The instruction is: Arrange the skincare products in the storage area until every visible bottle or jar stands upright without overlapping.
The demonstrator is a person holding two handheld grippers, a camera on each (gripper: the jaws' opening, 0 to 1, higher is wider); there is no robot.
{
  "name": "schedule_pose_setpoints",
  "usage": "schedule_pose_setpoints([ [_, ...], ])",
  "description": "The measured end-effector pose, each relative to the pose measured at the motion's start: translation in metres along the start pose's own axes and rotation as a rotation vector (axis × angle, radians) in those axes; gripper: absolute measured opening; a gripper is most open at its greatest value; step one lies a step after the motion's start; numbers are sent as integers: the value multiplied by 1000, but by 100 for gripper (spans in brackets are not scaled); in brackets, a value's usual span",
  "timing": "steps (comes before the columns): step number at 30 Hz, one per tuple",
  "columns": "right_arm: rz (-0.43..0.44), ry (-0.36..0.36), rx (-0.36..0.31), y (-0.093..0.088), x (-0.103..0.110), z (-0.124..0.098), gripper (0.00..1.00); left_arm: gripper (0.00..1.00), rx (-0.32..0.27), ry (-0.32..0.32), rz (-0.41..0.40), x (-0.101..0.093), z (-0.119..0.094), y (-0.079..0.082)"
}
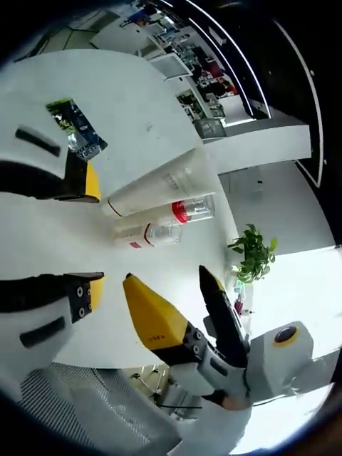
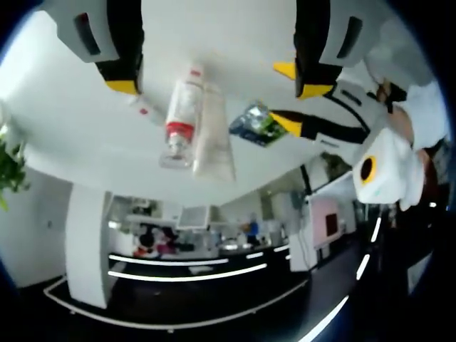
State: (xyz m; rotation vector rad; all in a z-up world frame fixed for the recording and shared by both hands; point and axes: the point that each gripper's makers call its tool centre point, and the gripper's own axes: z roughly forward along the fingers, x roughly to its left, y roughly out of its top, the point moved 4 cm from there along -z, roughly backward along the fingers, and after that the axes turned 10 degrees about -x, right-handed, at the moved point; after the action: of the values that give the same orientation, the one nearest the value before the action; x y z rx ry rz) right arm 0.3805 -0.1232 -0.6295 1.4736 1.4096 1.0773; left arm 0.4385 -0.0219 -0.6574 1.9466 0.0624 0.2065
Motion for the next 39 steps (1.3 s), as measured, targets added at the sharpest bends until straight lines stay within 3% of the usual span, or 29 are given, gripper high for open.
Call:
schedule_pose_setpoints([
  [8,-62,74,12,4,10,-6,99,57,-8,17,-48,6,-21,6],
  [15,-83,101,23,4,13,-16,100,75,-12,26,-73,5,-43,5],
  [20,-130,125,67,-4,16,-24,100,76,-18,56,-117,10,-57,4],
  [25,-135,136,78,-6,16,-34,100,86,-23,82,-110,12,-73,4],
  [29,-202,139,108,-9,13,-40,100,90,-32,108,-139,16,-84,5],
  [39,-195,153,107,-10,11,-46,100,99,-24,150,-172,17,-99,2],
])
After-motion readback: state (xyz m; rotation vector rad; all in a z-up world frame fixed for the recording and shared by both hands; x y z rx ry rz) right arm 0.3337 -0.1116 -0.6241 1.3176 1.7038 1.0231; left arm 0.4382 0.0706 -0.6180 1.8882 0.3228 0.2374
